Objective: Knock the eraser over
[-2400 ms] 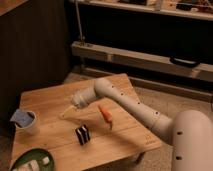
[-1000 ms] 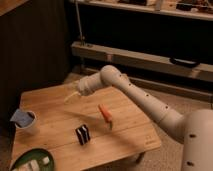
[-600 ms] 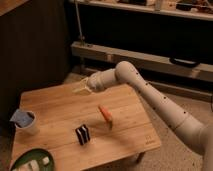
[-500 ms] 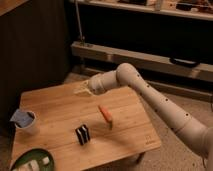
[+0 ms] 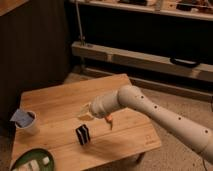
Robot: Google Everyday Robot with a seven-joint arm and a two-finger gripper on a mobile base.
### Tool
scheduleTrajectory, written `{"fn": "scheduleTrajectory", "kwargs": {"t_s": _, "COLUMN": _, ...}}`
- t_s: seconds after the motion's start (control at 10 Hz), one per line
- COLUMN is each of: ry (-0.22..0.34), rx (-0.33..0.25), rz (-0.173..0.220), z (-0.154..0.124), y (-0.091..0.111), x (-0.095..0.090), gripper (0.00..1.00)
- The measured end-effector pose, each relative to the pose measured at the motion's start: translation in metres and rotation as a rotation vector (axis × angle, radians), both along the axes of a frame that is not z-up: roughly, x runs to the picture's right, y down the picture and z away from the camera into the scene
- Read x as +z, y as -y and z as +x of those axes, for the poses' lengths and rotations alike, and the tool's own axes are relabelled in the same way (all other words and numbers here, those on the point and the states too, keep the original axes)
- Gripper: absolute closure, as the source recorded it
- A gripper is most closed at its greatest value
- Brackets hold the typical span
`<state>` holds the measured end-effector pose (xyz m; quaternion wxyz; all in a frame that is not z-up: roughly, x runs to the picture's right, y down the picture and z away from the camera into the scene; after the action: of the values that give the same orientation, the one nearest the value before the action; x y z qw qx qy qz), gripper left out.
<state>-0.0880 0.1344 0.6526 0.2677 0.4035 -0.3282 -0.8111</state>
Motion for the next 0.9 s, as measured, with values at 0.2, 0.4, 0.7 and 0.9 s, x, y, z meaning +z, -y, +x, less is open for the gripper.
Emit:
{"fn": "scheduleTrajectory", "kwargs": {"t_s": 0.2, "ry": -0.061, "rx": 0.046, "rz": 0.011, "z": 0.038, "y": -0.006, "x": -0.008, "gripper": 1.00}}
{"fn": "scheduleTrajectory", "kwargs": {"t_s": 0.4, "ry": -0.132, "rx": 0.089, "rz": 0.019, "z": 0.069, "y": -0.009, "x": -0.012, "gripper": 1.00}}
{"fn": "scheduleTrajectory", "kwargs": {"t_s": 0.7, "ry": -0.193, "rx": 0.100, "rz": -0.002, "z": 0.082, "y": -0.009, "x": 0.006, "gripper": 1.00}}
{"fn": "scheduleTrajectory", "kwargs": {"t_s": 0.9, "ry": -0.214, "rx": 0.096, "rz": -0.019, "z": 0.083, "y": -0.004, "x": 0.027, "gripper": 1.00}}
